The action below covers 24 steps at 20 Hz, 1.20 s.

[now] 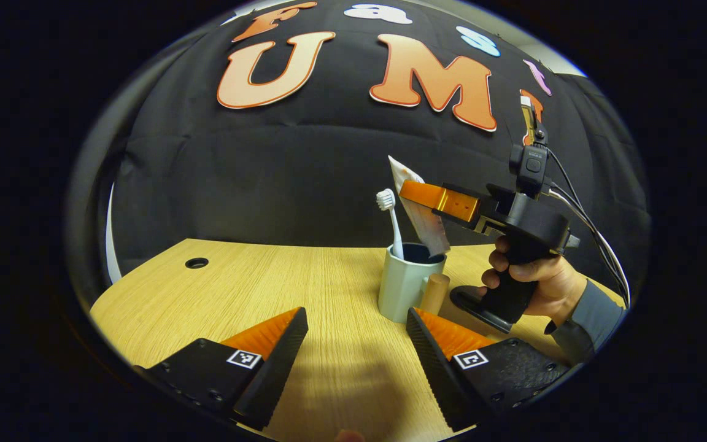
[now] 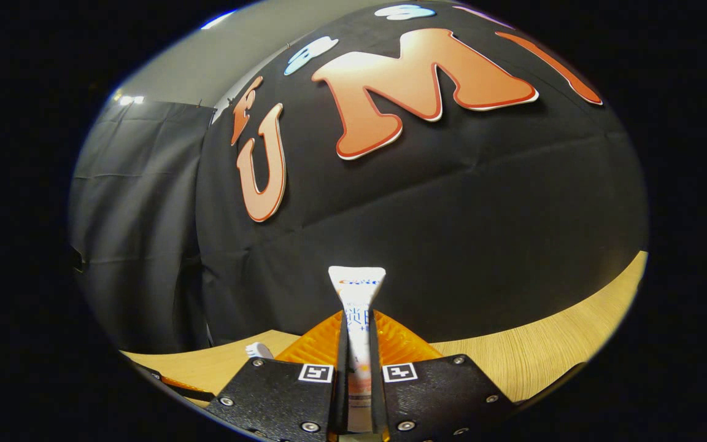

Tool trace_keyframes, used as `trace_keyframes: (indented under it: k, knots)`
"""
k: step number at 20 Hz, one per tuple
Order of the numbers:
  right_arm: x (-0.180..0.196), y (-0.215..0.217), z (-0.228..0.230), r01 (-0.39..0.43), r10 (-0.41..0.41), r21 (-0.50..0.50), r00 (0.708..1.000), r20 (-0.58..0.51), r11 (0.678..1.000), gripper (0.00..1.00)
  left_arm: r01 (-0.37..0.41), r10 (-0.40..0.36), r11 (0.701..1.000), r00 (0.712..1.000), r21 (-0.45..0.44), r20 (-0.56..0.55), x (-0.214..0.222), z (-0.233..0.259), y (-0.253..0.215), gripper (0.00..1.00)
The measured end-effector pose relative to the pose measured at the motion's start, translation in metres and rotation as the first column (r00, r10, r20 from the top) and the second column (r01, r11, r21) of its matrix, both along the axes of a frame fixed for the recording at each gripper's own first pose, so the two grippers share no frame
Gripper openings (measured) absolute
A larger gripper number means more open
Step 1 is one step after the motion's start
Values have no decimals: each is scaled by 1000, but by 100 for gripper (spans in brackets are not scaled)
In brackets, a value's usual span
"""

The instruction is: Put the toothbrush and toothpaste on the desktop into the cup, then pick up the cup and place it on the coaster on the desktop.

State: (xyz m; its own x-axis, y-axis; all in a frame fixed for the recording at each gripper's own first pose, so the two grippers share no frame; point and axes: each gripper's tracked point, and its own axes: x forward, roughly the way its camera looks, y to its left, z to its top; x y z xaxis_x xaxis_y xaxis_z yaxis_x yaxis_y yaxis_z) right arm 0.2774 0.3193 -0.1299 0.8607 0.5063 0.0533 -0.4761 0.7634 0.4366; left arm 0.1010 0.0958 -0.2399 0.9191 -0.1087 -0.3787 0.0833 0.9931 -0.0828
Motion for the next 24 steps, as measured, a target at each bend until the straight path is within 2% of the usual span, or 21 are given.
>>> trace_keyframes:
  k: [5, 10, 15, 17, 19, 20, 21, 22, 24]
  knots:
    - [-19, 0, -12, -59, 54, -132, 998, -42, 990, 18, 13, -13, 1000, 1000, -21, 3, -4, 3, -6, 97]
    - [-47, -14, -28, -144, 115, -291, 987, -115, 946, 29, 8, -8, 999, 1000, -34, 11, -1, 13, -8, 97]
    - [-63, -48, 18, -102, 101, -333, 995, -21, 937, 33, 29, -30, 998, 999, -58, -15, 5, 30, -31, 97]
    - [-71, -63, 38, -78, 92, -339, 995, 26, 938, 41, 33, -34, 998, 999, -49, -18, 7, 41, -36, 97]
    - [-80, -78, 55, -54, 78, -339, 995, 58, 939, 54, 47, -49, 998, 998, -51, -41, 15, 48, -47, 97]
    - [-84, -88, 62, -38, 64, -340, 996, 66, 940, 64, 56, -59, 997, 996, -46, -65, 18, 49, -52, 97]
    - [-88, -98, 68, -24, 52, -339, 996, 76, 941, 63, 63, -66, 997, 994, -41, -83, 23, 52, -56, 97]
    - [-92, -109, 75, -8, 40, -335, 995, 89, 942, 75, 75, -78, 997, 991, -33, -112, 27, 52, -61, 97]
    - [-100, -133, 85, 29, 6, -325, 994, 108, 945, 82, 96, -100, 995, 980, -31, -171, 39, 50, -73, 97]
